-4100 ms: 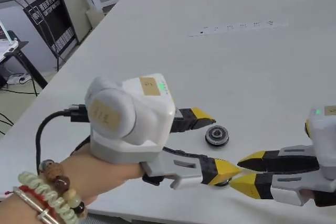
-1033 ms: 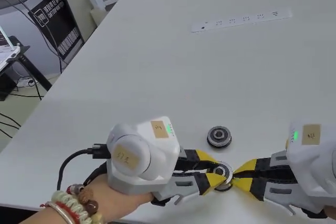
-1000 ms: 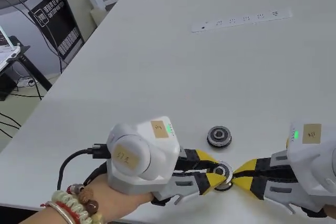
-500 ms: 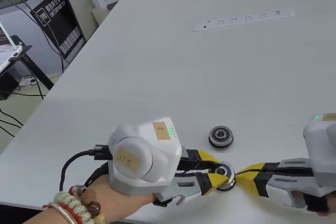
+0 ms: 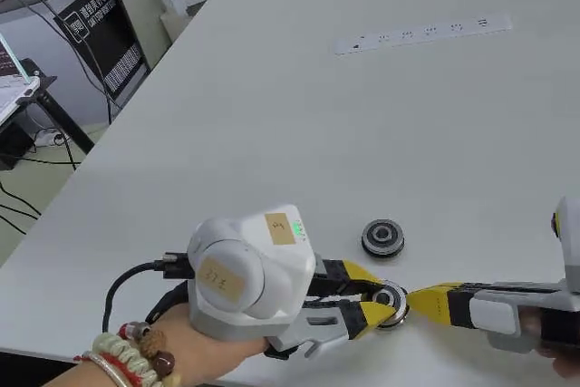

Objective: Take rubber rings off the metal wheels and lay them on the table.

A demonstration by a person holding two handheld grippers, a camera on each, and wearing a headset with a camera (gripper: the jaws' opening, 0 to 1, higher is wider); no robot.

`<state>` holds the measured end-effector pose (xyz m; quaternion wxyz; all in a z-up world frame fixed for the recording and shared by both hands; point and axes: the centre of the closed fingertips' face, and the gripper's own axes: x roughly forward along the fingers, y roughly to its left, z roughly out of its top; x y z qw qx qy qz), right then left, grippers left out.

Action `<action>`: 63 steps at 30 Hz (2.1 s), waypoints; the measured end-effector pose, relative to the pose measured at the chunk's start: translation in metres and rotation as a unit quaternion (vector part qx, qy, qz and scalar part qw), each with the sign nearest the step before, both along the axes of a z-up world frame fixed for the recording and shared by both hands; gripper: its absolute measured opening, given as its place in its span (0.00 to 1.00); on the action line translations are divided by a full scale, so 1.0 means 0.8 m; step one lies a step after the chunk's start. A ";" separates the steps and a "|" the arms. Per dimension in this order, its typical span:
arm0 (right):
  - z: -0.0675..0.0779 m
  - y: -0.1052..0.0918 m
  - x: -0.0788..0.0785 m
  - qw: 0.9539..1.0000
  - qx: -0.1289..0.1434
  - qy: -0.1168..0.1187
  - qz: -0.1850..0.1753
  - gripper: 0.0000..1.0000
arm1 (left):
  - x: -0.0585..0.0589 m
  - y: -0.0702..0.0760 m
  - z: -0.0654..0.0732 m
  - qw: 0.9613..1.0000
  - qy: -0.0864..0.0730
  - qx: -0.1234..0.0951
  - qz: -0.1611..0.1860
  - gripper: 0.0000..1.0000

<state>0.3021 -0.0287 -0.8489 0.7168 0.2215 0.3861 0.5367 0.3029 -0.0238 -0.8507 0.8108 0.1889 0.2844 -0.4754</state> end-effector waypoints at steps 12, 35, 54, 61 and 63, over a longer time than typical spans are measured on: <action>0.007 0.002 -0.003 0.999 0.019 0.024 -0.010 0.00 | 0.000 0.003 0.000 1.000 -0.002 0.002 0.007 0.14; 0.015 0.013 -0.003 0.998 0.058 0.027 -0.008 0.00 | 0.001 0.002 0.000 1.000 -0.001 0.000 0.011 0.14; 0.025 0.012 -0.009 0.996 0.085 0.012 -0.001 0.00 | 0.001 0.001 0.000 1.000 -0.008 0.002 0.001 0.14; 0.018 0.011 -0.005 0.998 0.068 -0.004 -0.007 0.00 | 0.001 0.001 0.000 1.000 -0.009 0.003 0.001 0.14; 0.017 0.011 -0.004 0.998 0.064 -0.007 -0.007 0.00 | 0.001 0.001 0.000 1.000 -0.009 0.004 0.001 0.14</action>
